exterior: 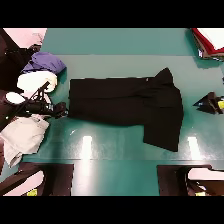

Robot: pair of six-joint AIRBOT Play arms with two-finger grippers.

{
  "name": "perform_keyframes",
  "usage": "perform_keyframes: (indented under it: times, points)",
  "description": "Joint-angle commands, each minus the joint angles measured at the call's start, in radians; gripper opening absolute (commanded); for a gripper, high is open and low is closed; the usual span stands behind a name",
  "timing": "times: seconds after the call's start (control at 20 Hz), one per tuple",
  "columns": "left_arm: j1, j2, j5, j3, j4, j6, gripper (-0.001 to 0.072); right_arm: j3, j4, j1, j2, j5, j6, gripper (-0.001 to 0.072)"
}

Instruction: Fold the shirts.

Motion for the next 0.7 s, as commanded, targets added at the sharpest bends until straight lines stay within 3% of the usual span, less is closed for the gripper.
perform_keyframes:
  times: [0.0,0.4,0.5,0.55,0.6,0.65]
  points:
    - [0.000,0.000,0.007,0.026,0.002,0.001,0.0023,0.000,-0.003,0.026,-0.090,0.013,-0.004,0.0411]
    - [0.000,0.001,0.014,0.026,0.002,0.001,0.0023,-0.084,-0.003,0.104,-0.129,-0.057,-0.006,0.0404]
    - [0.000,0.001,0.013,0.026,0.002,0.001,0.0023,-0.085,0.001,0.113,-0.127,-0.048,-0.023,0.0209]
    - [0.000,0.001,0.013,0.028,0.002,0.001,0.0023,-0.085,0.010,0.118,-0.119,-0.038,-0.043,0.0072]
    - [0.000,0.002,0.013,0.037,0.002,0.001,0.0023,-0.085,0.018,0.124,-0.103,-0.037,-0.053,0.0025]
    - [0.000,0.013,0.020,0.060,0.002,0.000,0.0023,-0.084,0.043,0.125,-0.072,-0.042,-0.064,0.0024]
